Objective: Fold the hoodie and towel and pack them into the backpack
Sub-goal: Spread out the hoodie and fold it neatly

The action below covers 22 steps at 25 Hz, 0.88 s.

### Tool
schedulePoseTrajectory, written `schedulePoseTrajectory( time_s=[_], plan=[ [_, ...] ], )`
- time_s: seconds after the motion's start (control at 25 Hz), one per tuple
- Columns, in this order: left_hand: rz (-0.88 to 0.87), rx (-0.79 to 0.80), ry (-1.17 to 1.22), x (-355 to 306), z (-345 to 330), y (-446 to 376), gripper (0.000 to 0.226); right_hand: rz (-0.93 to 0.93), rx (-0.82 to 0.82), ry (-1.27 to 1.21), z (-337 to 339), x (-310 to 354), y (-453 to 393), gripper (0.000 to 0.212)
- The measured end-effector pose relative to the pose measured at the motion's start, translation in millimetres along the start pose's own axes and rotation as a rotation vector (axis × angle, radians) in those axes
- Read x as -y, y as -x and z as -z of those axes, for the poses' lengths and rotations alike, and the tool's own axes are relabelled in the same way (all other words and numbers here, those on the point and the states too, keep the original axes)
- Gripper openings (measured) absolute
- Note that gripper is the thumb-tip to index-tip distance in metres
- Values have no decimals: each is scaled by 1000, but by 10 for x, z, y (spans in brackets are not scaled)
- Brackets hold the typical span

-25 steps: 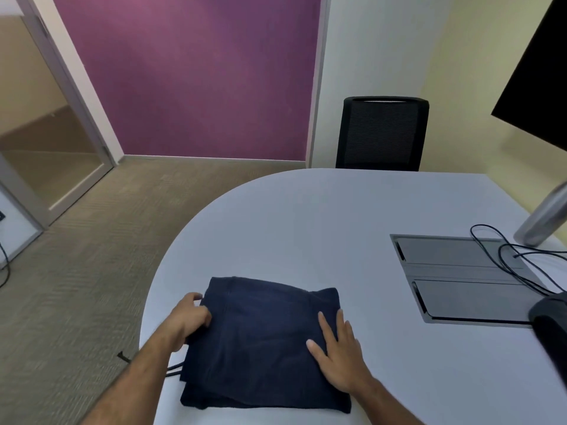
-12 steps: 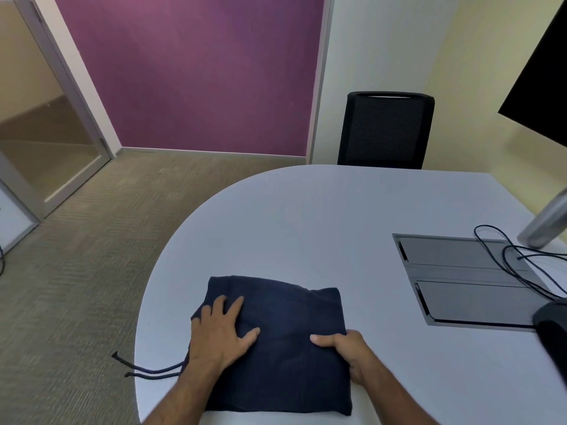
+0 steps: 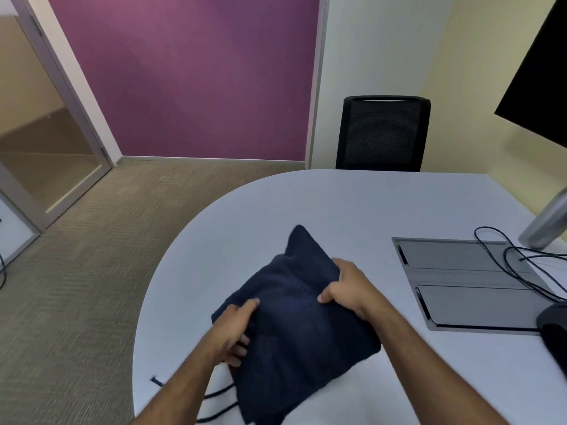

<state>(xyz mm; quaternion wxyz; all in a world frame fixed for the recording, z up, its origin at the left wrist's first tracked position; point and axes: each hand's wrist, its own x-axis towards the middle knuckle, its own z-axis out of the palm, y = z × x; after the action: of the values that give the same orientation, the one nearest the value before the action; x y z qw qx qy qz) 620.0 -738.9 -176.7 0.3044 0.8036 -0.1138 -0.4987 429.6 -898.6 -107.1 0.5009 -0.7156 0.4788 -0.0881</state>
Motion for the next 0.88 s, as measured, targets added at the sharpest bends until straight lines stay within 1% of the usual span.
schedulePoseTrajectory(
  time_s=[0.08, 0.12, 0.2, 0.24, 0.28, 0.36, 0.4, 0.44, 0.48, 0.52, 0.56, 0.64, 0.68, 0.76, 0.84, 0.88],
  plan=[
    [52, 196, 342, -130, -53, -3, 80, 126, -34, 257, 201, 327, 104, 41],
    [53, 305, 494, -229, -91, -10, 90, 191, -61, 370, 275, 489, 185, 39],
    [-5, 450, 698, -517, -184, 7, 110, 323, -144, 606, 363, 745, 348, 42],
    [-58, 483, 741, -692, -237, 41, 110, 385, -199, 733, 379, 830, 415, 43],
    [-114, 496, 776, -867, -292, 72, 100, 447, -259, 849, 367, 858, 464, 42],
    [-238, 528, 816, -1146, -371, 111, 69, 610, -414, 999, 262, 762, 487, 40],
    [-278, 545, 813, -1222, -385, 105, 63, 689, -509, 1047, 201, 637, 457, 41],
    [-293, 554, 783, -1247, -380, 83, 65, 736, -596, 1074, 137, 475, 398, 43],
    [-284, 560, 739, -1220, -374, 39, 70, 754, -648, 1085, 74, 269, 320, 43],
    [-251, 560, 688, -1146, -370, -4, 74, 758, -659, 1100, 1, 36, 237, 44],
    [-213, 557, 629, -1031, -384, -67, 74, 746, -617, 1114, -84, -212, 168, 46],
    [-129, 516, 538, -720, -459, -190, 62, 688, -442, 1185, -287, -711, 93, 56],
    [-84, 473, 498, -576, -496, -234, 56, 637, -337, 1235, -404, -947, 93, 60],
    [-52, 319, 319, -329, -557, -357, 51, 587, -180, 1283, -596, -1311, 144, 71],
    [-76, 212, 156, -198, -621, -458, 55, 545, -37, 1234, -673, -1486, 191, 89],
    [-100, 159, 106, -160, -663, -508, 62, 542, 13, 1193, -661, -1514, 203, 90]
  ],
)
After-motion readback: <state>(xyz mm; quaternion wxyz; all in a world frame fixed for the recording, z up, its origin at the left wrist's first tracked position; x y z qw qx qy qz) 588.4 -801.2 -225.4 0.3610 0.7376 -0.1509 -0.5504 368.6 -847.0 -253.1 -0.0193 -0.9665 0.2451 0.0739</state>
